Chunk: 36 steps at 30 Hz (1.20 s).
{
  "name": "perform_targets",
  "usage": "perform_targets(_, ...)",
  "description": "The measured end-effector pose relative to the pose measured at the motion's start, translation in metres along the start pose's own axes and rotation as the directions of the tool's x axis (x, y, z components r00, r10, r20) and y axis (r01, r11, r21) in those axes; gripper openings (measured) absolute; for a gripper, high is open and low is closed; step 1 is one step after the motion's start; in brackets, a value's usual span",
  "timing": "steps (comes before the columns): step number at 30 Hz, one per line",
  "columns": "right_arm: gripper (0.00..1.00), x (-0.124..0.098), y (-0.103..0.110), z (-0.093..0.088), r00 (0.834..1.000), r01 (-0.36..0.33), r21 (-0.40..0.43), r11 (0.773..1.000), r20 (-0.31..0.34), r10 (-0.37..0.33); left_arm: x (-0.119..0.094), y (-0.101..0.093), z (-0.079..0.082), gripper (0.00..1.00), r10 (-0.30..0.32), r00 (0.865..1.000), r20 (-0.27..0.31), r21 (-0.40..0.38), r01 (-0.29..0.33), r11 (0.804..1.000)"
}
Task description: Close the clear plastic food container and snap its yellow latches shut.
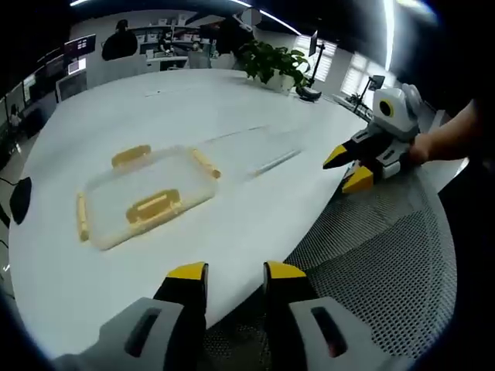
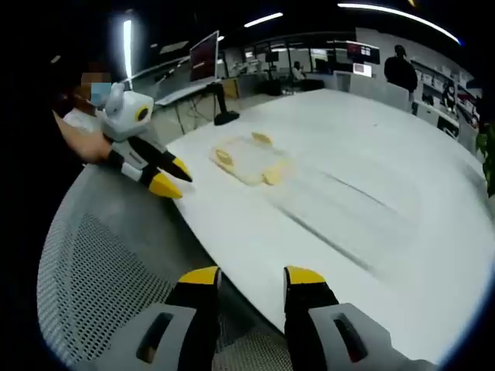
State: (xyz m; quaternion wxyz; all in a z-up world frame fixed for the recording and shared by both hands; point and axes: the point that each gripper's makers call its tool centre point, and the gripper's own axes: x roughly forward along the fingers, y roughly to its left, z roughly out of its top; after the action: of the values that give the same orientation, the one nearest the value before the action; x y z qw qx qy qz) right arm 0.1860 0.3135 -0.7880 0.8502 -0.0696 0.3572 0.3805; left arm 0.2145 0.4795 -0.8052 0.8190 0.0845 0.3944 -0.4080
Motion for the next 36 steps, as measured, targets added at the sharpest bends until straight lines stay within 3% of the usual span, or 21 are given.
perform_targets(3,0.3,-0.002,0.0,0.002,1.0,0.003,-0.011,1.0,0.005,-0.003,-0.004,0.003,0.007,0.26,0.011,0.999,0.035,-0.008,-0.011,1.0)
perform_targets(16,0.29,-0.004,0.001,0.011,0.999,-0.019,0.003,1.0,0.035,0.019,-0.007,0.0,0.014,0.3,-0.027,0.997,0.066,-0.021,0.029,0.999)
perform_targets(24,0.3,-0.01,0.002,0.023,0.997,-0.035,0.002,0.999,0.064,0.035,-0.017,0.012,0.018,0.31,-0.023,0.994,0.106,-0.12,0.036,0.992)
perform_targets(32,0.32,-0.011,0.008,0.028,0.996,-0.063,-0.035,0.997,0.059,0.065,-0.021,0.012,0.02,0.33,-0.028,0.993,0.117,-0.094,0.039,0.995)
perform_targets(36,0.34,-0.016,0.013,0.043,0.991,-0.081,-0.021,0.997,0.101,0.082,-0.025,0.01,0.03,0.37,-0.04,0.986,0.164,-0.124,0.061,0.99)
